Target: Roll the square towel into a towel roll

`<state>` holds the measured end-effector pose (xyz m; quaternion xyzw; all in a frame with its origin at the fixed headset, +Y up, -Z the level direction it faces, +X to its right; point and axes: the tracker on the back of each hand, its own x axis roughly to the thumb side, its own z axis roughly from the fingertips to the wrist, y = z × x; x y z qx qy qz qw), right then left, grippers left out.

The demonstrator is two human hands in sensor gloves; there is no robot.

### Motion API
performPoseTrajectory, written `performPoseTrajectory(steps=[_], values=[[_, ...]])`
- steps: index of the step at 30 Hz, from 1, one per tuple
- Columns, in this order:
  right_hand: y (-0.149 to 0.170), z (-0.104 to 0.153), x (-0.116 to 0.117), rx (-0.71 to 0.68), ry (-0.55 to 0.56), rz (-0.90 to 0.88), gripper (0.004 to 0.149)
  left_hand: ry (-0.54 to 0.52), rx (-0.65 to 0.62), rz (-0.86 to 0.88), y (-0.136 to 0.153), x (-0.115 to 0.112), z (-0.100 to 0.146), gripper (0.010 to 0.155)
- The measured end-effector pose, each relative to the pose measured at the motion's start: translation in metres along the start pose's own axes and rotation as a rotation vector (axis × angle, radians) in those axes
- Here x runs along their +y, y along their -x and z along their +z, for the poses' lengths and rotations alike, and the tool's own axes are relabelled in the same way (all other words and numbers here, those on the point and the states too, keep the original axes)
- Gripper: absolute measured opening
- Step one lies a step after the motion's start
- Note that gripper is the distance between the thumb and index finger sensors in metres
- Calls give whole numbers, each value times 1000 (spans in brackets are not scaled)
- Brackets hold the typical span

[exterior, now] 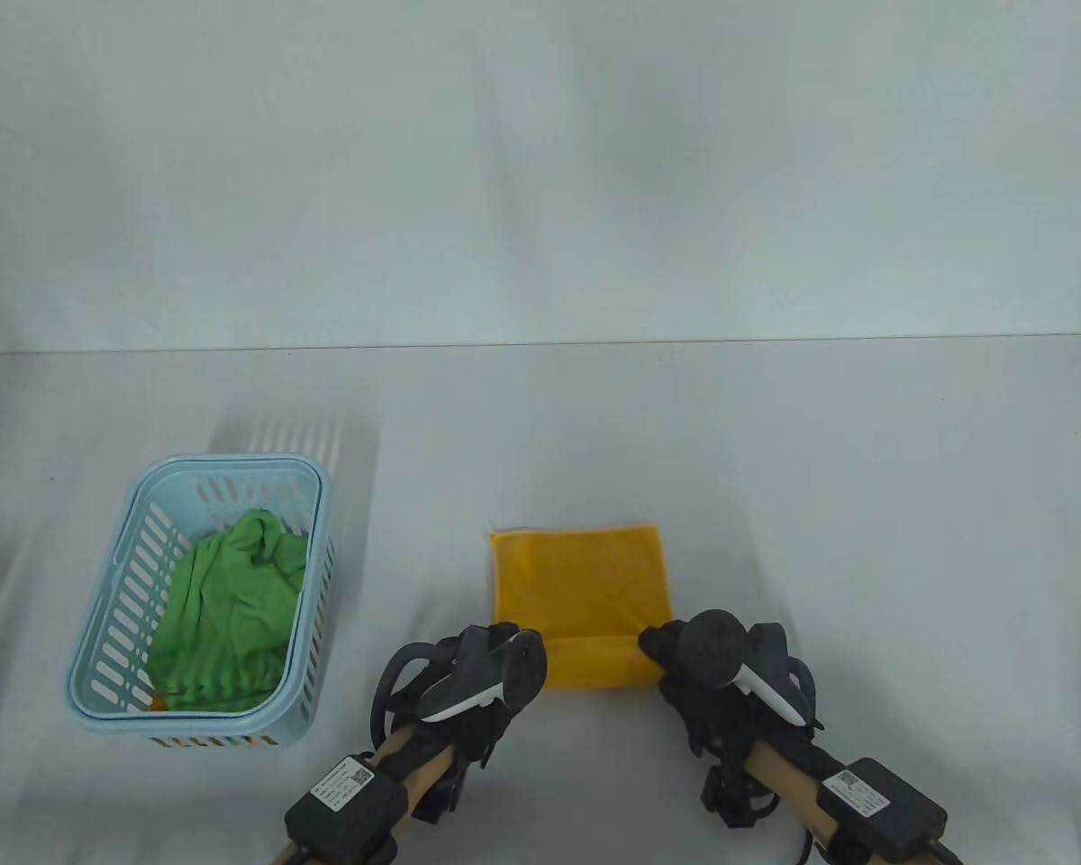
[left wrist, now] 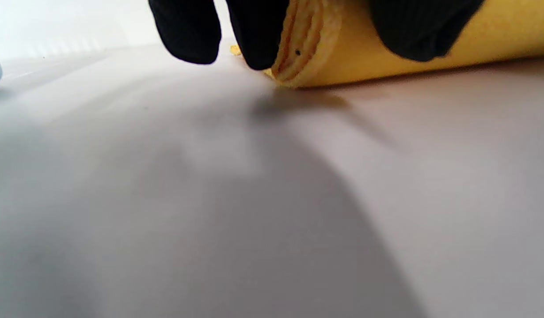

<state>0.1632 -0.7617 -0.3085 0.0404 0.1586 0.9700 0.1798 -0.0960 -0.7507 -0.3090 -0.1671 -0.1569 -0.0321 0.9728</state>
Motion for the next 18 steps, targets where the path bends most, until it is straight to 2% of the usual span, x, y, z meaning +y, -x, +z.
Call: performPoseTrajectory(steps=[11,18], values=[[8,1,-10,6,-16,-214,58,70,42,407,31,7,4,69],[9,3,-14,44,-20,-265,59,83,78,454,36,8,5,67]])
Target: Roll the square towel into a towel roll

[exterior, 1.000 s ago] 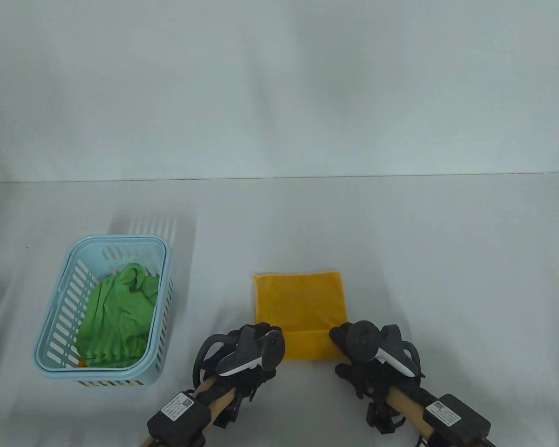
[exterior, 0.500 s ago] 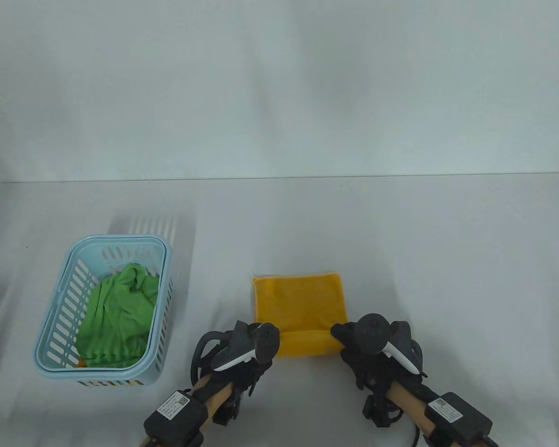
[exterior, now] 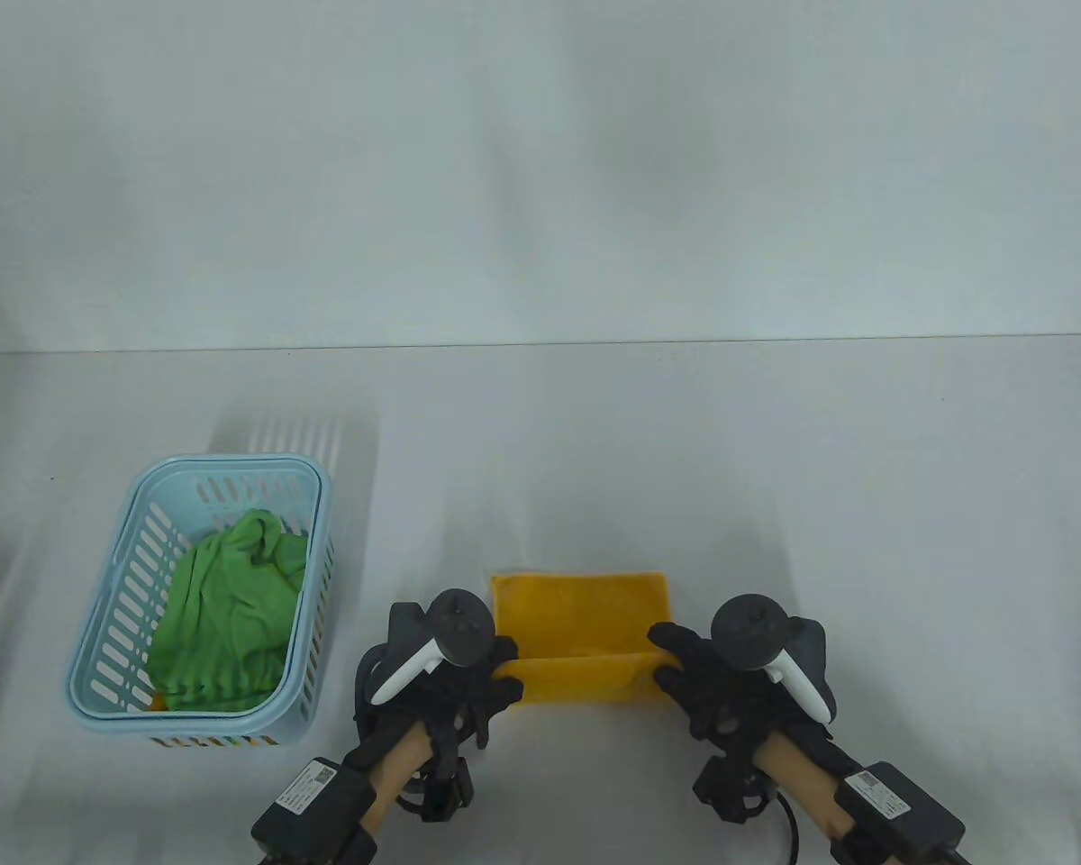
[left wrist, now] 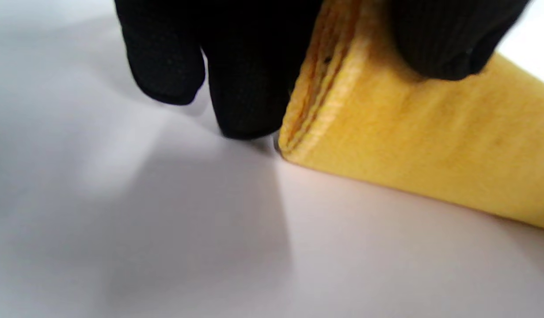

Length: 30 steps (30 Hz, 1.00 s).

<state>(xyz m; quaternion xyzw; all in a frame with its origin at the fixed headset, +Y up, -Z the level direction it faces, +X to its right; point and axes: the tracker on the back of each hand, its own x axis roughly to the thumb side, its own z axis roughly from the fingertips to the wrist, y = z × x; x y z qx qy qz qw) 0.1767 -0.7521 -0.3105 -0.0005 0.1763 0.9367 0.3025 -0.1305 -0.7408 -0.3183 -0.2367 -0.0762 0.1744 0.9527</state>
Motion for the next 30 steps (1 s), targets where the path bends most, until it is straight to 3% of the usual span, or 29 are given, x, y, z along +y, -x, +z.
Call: performPoseTrajectory(steps=[18,24,30], values=[[13,-2,-12,77,77,-45,65,-124,89,-54,11,7,-1,76],[4,3,-14,27,116,-5,67,-185,40,-140,-1,10,7,78],[-25,19,-10,-112,145,123,69,-199,-118,-271,-25,6,17,76]])
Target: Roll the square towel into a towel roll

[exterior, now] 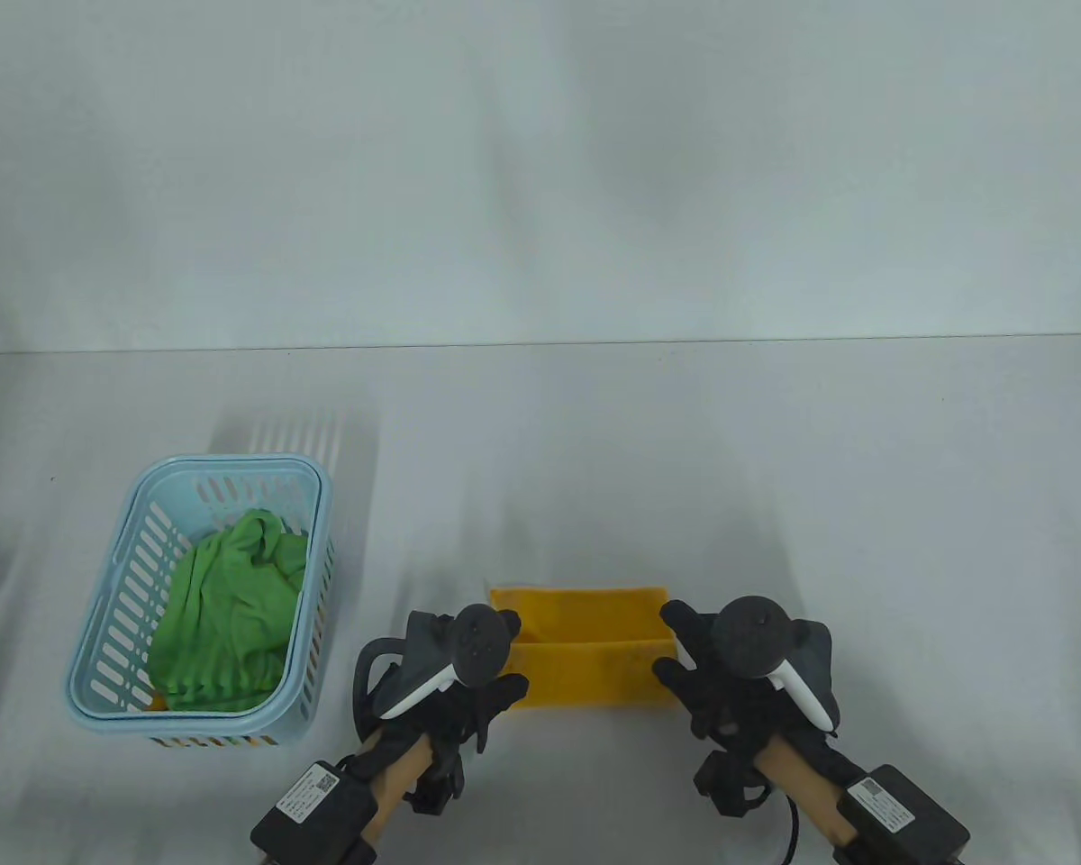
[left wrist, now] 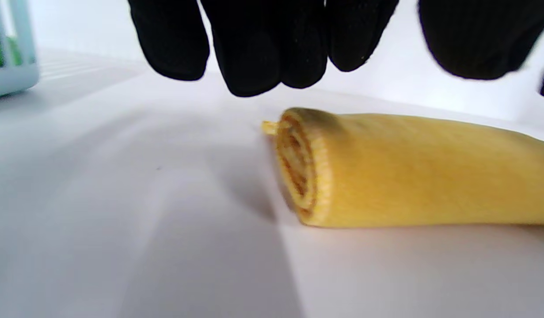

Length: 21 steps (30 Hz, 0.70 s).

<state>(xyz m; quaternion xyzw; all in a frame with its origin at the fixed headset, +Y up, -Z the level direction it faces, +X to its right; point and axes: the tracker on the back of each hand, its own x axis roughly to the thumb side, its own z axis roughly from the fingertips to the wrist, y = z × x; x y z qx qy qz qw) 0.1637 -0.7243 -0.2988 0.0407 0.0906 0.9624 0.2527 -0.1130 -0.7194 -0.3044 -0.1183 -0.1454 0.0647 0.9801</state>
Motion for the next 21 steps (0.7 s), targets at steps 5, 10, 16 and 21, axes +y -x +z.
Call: performPoseTrajectory(steps=[5,10,16,21], values=[[-25,1,15,-93,-130,185,71,22,-59,-115,-16,-9,-1,75],[-27,-7,37,-55,-177,311,74,60,-55,-202,-21,-23,-9,79],[-19,-13,46,-17,-194,343,79,105,-24,-245,-17,-36,-17,85],[-18,-17,48,-20,-132,350,74,105,-3,-259,-15,-37,-19,78]])
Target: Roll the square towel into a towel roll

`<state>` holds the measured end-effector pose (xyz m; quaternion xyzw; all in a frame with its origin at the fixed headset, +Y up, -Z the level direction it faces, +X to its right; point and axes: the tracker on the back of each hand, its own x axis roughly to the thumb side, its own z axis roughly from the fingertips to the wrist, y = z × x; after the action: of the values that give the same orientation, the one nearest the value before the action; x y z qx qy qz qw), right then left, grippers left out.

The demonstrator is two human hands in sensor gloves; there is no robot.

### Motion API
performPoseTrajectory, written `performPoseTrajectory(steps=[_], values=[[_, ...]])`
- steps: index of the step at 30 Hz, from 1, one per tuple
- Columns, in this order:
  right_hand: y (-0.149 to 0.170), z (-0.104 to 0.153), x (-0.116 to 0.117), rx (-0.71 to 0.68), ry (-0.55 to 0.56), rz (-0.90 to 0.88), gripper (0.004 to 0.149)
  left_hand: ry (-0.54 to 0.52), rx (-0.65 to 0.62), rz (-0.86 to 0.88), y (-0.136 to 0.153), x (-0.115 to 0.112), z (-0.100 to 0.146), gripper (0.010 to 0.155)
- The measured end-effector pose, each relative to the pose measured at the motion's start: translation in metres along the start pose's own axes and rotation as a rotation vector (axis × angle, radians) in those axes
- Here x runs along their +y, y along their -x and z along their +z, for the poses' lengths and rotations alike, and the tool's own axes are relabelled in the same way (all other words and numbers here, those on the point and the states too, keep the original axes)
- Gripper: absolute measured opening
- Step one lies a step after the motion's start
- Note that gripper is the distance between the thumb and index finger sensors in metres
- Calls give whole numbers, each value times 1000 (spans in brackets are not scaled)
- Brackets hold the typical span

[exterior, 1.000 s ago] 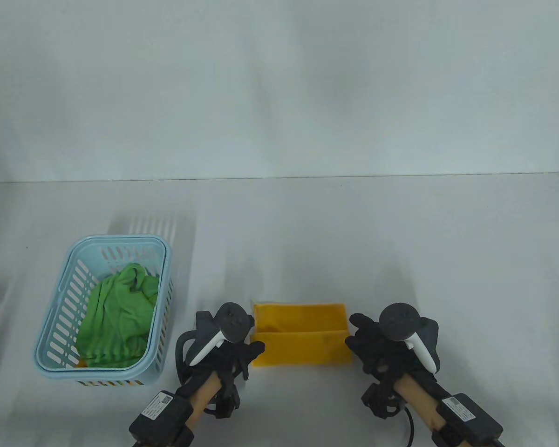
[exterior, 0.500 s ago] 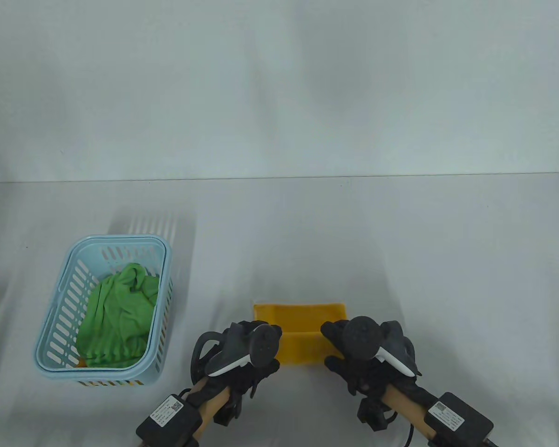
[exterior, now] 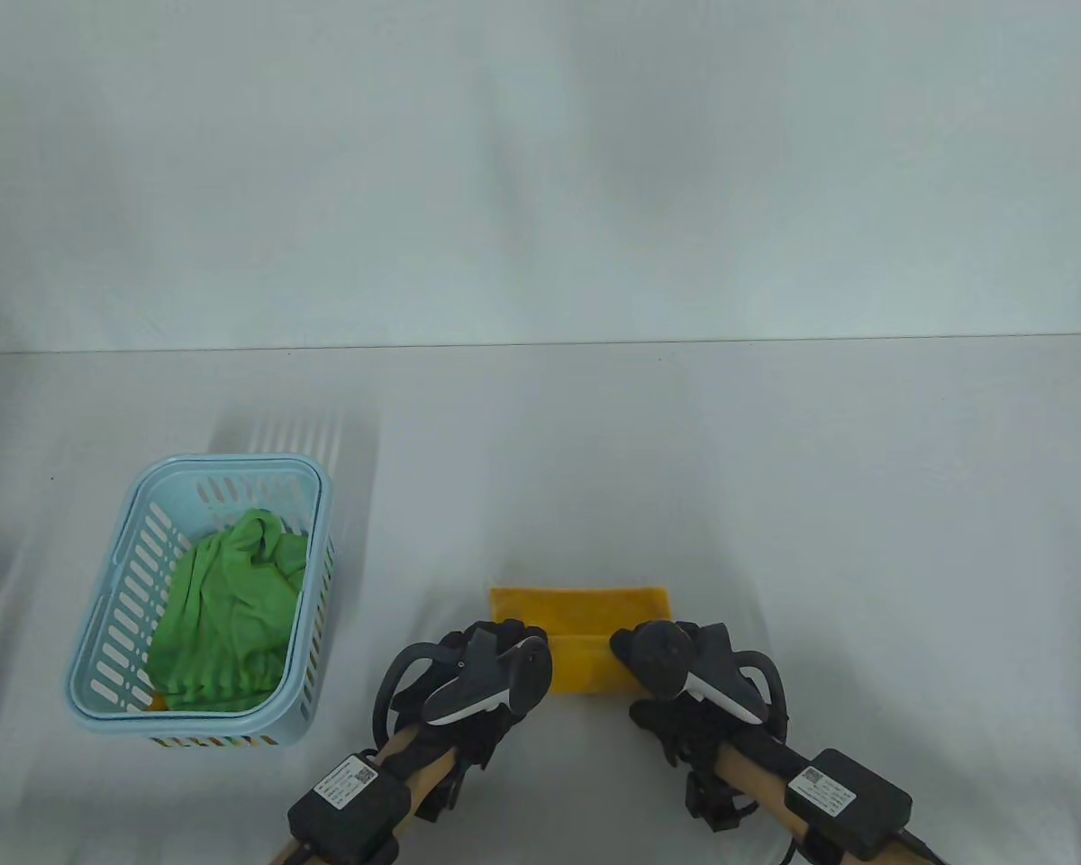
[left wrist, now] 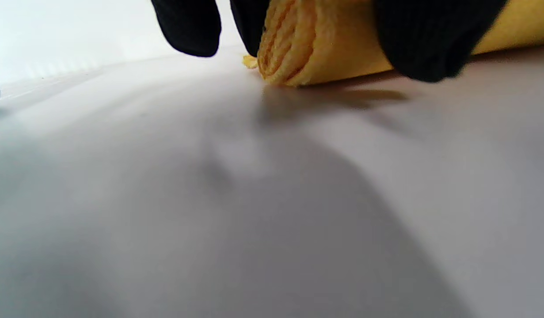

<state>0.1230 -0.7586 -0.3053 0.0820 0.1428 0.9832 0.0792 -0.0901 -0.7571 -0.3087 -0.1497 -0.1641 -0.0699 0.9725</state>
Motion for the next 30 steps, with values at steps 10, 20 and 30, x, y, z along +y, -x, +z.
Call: performPoseTrajectory(steps=[10,20,30], values=[[13,1,-14,3,31,-217,63,11,-8,230,16,12,4,71],[33,-5,-18,64,-64,-452,65,89,53,514,40,11,3,72],[30,-5,-16,71,-138,-425,54,122,82,490,41,10,2,70]])
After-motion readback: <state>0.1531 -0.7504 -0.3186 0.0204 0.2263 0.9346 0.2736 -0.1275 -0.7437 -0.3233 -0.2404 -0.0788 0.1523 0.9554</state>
